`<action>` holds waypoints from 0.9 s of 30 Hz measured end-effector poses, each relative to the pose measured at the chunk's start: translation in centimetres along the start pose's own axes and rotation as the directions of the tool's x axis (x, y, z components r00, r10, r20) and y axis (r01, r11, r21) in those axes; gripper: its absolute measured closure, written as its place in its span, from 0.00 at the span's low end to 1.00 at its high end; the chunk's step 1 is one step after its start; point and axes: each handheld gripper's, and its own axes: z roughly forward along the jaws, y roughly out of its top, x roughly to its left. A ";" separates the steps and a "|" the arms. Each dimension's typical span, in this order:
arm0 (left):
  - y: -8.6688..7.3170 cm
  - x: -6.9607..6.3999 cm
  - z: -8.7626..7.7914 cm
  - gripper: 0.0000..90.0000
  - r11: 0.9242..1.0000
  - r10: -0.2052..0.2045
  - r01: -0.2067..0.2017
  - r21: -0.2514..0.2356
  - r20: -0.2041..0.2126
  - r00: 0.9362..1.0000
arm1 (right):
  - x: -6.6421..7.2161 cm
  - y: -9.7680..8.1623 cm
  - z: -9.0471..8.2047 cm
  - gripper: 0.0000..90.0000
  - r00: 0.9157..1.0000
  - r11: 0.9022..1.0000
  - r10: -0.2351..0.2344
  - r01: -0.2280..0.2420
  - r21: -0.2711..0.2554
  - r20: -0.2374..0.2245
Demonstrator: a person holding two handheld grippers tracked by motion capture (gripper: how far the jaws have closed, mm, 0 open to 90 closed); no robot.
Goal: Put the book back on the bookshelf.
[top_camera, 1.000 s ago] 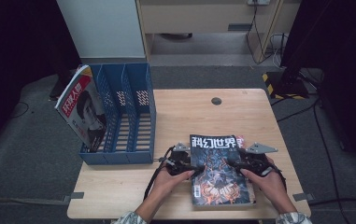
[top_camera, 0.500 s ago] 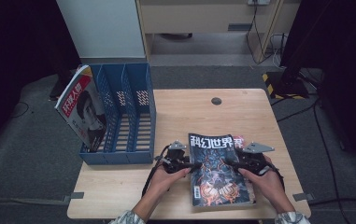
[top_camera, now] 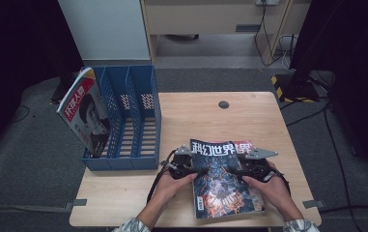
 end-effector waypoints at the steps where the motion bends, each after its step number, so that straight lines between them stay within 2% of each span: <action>1: 0.0 0.0 0.0 0.66 1.000 -0.015 0.015 0.000 0.005 1.000 | 0.0 0.1 0.3 0.28 1.000 1.000 0.011 -0.011 0.002 0.005; 4: 0.0 0.1 -0.1 0.67 1.000 -0.028 0.028 0.000 0.011 1.000 | -0.2 0.4 0.5 0.27 1.000 1.000 0.020 -0.020 0.004 0.007; 5: -0.1 0.1 -0.1 0.68 1.000 -0.029 0.029 0.002 0.013 0.999 | -0.3 0.6 0.8 0.24 0.999 0.999 0.040 -0.040 0.017 0.013; 10: 0.1 0.1 -0.2 0.67 1.000 -0.014 0.013 0.019 0.013 1.000 | -0.7 1.0 1.1 0.25 0.999 0.998 0.054 -0.054 0.029 0.005; 11: 0.1 0.1 -0.2 0.66 1.000 -0.014 0.013 0.019 0.013 1.000 | -0.7 1.0 1.1 0.25 0.999 0.998 0.054 -0.054 0.029 0.005; 12: 0.4 0.0 -0.2 0.62 0.999 0.010 -0.009 0.037 -0.012 1.000 | -0.6 1.0 1.2 0.25 0.999 0.999 0.036 -0.036 0.032 0.000; 14: 0.7 0.1 -0.1 0.56 0.999 0.020 -0.019 0.051 -0.018 1.000 | -0.6 1.0 1.2 0.23 1.000 0.999 0.026 -0.025 0.032 -0.016; 19: 1.5 0.8 -0.3 0.50 0.999 -0.005 0.005 0.039 -0.017 1.000 | -0.9 1.1 1.1 0.24 0.998 0.998 0.042 -0.041 0.042 -0.040; 20: 1.8 1.0 -0.4 0.49 0.999 -0.019 0.019 0.034 -0.012 1.000 | -1.2 1.2 0.9 0.24 0.996 0.997 0.068 -0.066 0.039 -0.049; 21: 2.2 1.4 -0.5 0.49 0.999 -0.036 0.036 0.030 -0.004 0.999 | -1.3 1.3 0.8 0.24 0.995 0.996 0.083 -0.081 0.040 -0.051; 22: 2.2 1.4 -0.5 0.50 0.999 -0.036 0.036 0.030 -0.004 0.999 | -1.3 1.3 0.8 0.24 0.995 0.996 0.083 -0.081 0.040 -0.051; 25: 3.0 2.0 -0.3 0.54 0.999 -0.044 0.045 0.027 -0.026 0.999 | -1.5 1.2 1.0 0.24 0.995 0.995 0.091 -0.089 0.038 -0.037; 27: 3.3 2.2 -0.3 0.64 0.999 -0.044 0.045 0.026 -0.052 0.998 | -1.6 1.3 1.1 0.24 0.994 0.994 0.101 -0.100 0.033 -0.043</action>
